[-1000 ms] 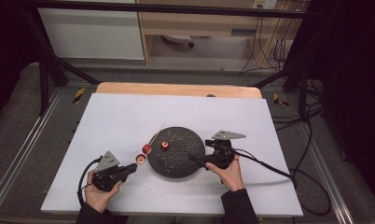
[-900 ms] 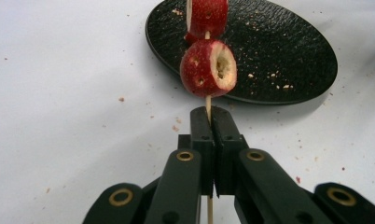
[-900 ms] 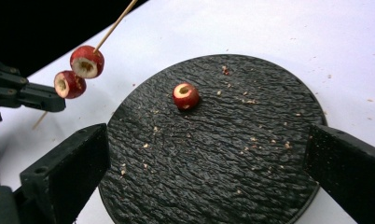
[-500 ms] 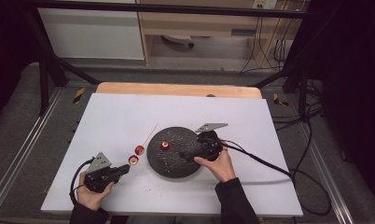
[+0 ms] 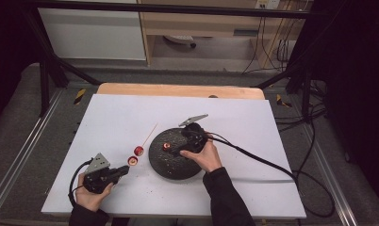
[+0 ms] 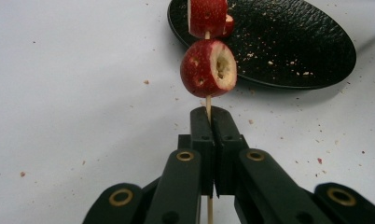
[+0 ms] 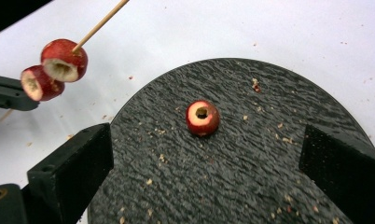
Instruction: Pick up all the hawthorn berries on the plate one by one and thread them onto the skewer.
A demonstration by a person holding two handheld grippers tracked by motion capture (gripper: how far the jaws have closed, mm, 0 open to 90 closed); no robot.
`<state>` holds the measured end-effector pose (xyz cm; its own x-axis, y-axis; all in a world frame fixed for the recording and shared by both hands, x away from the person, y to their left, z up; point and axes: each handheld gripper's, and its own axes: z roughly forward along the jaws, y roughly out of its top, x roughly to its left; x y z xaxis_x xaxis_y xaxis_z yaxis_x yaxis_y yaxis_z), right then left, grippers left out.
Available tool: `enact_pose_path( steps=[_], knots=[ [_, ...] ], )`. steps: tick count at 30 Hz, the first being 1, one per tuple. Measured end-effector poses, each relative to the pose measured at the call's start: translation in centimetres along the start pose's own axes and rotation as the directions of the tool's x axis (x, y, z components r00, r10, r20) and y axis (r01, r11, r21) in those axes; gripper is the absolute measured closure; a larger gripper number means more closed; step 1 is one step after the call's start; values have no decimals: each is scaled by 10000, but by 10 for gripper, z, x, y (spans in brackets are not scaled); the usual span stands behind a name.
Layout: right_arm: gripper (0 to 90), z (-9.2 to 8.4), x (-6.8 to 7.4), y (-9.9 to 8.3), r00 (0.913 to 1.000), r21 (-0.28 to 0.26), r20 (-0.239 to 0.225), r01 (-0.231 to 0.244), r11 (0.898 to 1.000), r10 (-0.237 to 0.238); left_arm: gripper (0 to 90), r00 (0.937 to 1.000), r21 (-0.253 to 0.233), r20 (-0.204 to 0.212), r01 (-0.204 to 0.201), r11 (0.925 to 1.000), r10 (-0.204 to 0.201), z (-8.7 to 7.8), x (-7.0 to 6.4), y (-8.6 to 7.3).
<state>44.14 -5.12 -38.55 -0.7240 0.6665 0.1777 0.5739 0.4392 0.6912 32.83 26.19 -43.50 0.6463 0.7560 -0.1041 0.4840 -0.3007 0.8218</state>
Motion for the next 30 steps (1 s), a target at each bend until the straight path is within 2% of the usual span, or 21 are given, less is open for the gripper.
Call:
enact_pose_path(
  steps=[8,12,18,22,26,30],
  knots=[
    [55,16,1,12,9999,659,87,109,9978,-115,883,10000,53,-34,44,10000,-44,1,2,0],
    [65,26,0,17,9989,1274,301,318,9913,-359,883,10000,77,-49,43,10000,-43,0,3,0],
    [92,43,1,23,9982,1841,312,455,9818,-521,883,9999,68,-59,94,9999,-94,0,3,0],
    [135,51,1,26,9985,1980,128,490,9790,-526,883,10000,84,-57,82,9999,-81,0,4,0],
    [192,60,4,29,9961,2473,136,809,9655,-870,883,9999,78,-67,112,9999,-111,0,4,0],
    [259,65,3,30,9976,2521,13,672,9654,-697,883,9999,97,-78,104,9999,-103,1,4,0]
  ],
)
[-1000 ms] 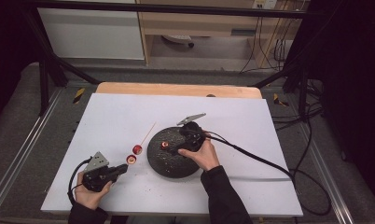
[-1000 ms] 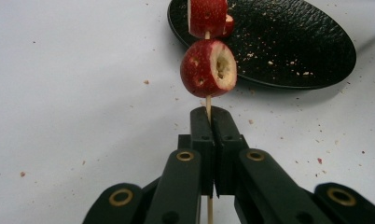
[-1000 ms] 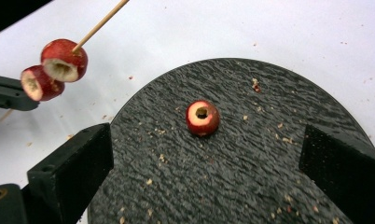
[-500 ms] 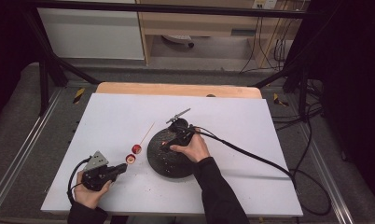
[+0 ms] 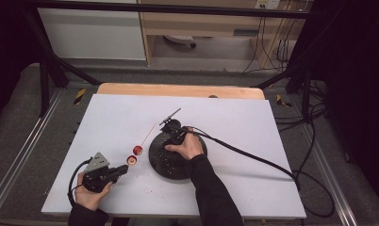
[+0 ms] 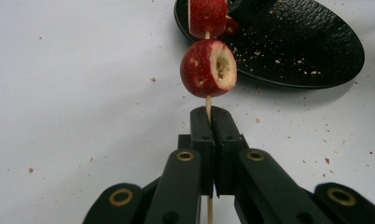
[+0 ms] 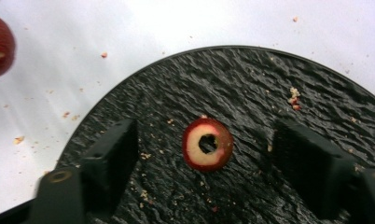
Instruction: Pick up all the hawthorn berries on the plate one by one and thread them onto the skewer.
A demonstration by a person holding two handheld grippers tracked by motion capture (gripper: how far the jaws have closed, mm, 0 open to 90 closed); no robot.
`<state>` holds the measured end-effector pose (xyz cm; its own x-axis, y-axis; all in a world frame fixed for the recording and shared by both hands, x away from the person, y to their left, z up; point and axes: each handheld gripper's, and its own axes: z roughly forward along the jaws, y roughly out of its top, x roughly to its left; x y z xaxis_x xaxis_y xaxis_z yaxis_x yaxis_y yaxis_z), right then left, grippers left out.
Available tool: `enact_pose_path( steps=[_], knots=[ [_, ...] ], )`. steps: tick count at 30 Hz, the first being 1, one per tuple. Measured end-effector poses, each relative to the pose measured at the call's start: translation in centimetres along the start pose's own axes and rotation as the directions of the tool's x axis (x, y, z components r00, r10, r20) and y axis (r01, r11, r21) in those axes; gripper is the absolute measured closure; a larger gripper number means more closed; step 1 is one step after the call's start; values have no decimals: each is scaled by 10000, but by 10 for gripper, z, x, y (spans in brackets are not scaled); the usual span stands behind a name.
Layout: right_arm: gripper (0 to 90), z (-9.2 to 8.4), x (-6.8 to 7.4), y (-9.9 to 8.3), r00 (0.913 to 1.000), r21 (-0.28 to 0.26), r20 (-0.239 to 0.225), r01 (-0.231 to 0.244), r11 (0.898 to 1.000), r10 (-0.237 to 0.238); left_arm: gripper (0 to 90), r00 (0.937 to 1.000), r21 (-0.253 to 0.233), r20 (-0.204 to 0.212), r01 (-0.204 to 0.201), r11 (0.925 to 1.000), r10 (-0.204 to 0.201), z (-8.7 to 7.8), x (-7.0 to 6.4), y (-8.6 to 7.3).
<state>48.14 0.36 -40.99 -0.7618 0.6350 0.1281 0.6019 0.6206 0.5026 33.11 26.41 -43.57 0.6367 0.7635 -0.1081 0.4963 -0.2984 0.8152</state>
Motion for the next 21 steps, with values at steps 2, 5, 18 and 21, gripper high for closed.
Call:
enact_pose_path(
  steps=[2,5,18,21],
  knots=[
    [297,2,-1,0,10000,116,-38,-68,9999,69,883,10000,2,-11,3,10000,-3,0,0,0],
    [354,4,-2,0,9998,283,-172,-131,9995,136,883,10000,6,-6,-6,10000,6,0,0,0],
    [562,6,-8,3,9982,416,-431,-395,9984,413,883,10000,0,12,12,10000,-12,0,0,0],
    [581,7,-9,3,9981,518,-419,-441,9977,463,883,10000,5,-1,-7,10000,7,0,0,0]
  ],
)
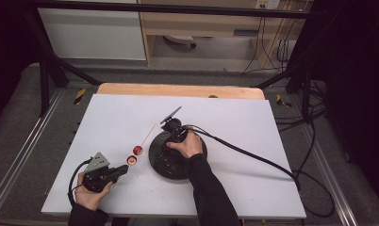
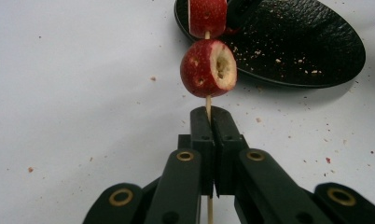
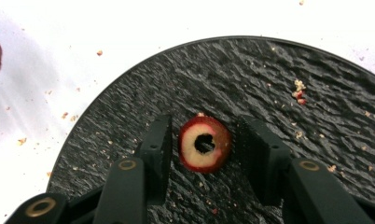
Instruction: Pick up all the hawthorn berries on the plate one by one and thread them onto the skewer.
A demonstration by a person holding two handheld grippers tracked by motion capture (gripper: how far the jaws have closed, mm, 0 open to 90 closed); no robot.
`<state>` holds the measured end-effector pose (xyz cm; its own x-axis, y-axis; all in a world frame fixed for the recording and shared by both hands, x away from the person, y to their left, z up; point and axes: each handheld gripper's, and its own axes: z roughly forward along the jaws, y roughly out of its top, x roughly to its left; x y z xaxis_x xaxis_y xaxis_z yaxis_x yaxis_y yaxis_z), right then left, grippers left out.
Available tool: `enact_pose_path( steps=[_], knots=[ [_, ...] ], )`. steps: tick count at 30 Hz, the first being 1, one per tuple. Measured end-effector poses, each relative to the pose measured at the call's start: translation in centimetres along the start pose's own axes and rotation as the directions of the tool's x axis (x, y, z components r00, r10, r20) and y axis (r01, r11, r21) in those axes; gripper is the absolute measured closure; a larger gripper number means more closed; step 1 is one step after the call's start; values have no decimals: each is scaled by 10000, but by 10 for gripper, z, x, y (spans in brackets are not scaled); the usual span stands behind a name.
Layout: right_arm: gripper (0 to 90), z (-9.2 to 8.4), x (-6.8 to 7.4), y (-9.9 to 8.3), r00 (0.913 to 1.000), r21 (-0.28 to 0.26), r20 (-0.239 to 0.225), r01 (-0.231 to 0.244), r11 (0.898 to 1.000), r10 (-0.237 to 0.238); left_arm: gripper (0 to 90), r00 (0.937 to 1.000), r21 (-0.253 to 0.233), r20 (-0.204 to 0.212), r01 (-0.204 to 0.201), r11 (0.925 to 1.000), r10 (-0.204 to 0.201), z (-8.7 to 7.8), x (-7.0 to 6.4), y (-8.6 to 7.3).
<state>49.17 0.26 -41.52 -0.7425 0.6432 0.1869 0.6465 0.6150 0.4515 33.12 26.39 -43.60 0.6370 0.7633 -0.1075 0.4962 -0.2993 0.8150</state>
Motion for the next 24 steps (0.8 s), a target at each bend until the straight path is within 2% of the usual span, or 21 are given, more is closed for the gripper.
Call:
enact_pose_path(
  steps=[4,20,24],
  knots=[
    [617,0,0,0,10000,42,-38,-18,10000,18,883,10000,6,4,6,10000,-6,0,0,0],
    [626,0,0,0,9999,136,-20,-161,9998,161,883,10000,-3,-19,-18,10000,18,0,0,0],
    [627,-4,0,0,9999,82,10,-158,9998,158,883,10000,7,-28,-33,10000,33,0,0,0]
  ],
)
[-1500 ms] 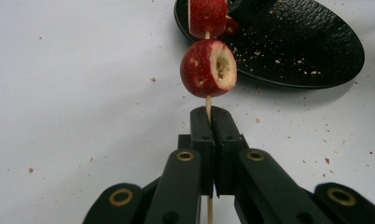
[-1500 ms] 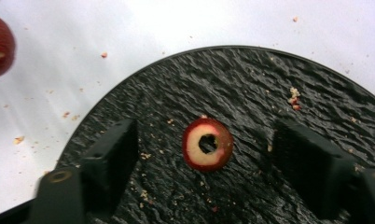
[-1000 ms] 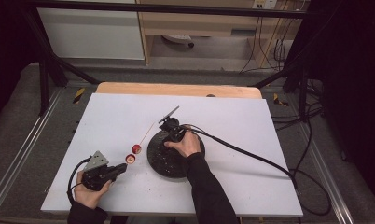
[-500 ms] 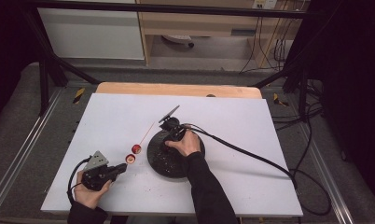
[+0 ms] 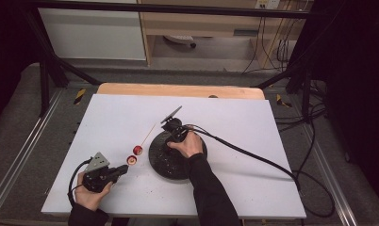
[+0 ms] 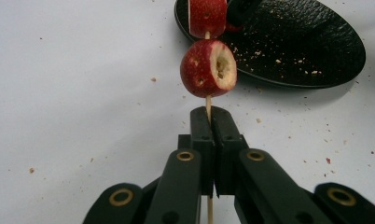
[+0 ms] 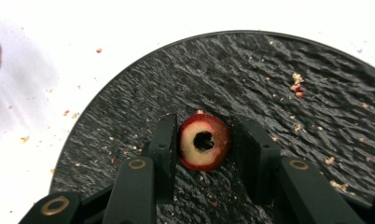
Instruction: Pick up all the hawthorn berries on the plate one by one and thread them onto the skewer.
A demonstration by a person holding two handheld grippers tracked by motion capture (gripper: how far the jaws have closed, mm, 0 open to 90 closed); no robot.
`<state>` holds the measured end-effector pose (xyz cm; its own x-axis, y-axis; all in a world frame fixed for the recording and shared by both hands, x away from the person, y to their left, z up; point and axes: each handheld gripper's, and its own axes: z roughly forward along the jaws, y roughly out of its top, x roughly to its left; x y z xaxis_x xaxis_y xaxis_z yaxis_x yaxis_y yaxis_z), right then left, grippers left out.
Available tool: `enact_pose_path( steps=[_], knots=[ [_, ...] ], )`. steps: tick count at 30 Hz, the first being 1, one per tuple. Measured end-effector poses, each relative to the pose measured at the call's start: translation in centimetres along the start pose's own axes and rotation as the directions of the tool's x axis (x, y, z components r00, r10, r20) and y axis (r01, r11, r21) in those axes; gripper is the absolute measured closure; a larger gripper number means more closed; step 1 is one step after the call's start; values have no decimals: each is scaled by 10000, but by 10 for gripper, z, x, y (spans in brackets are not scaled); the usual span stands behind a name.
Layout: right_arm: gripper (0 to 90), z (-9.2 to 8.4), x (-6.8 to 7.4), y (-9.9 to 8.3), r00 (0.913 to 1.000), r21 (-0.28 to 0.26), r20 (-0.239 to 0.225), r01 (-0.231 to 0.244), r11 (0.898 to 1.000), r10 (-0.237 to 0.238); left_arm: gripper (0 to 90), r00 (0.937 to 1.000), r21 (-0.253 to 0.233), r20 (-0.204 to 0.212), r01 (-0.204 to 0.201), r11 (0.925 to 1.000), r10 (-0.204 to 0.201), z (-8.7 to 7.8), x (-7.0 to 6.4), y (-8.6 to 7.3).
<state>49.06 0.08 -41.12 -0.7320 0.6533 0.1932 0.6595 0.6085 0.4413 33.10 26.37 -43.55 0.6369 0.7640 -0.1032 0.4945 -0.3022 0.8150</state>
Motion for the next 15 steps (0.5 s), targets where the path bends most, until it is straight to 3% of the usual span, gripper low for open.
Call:
enact_pose_path(
  steps=[15],
  knots=[
    [629,-40,3,-7,9984,-612,22,-562,9965,565,883,10000,-76,4,-96,9999,96,0,-4,1]
  ],
)
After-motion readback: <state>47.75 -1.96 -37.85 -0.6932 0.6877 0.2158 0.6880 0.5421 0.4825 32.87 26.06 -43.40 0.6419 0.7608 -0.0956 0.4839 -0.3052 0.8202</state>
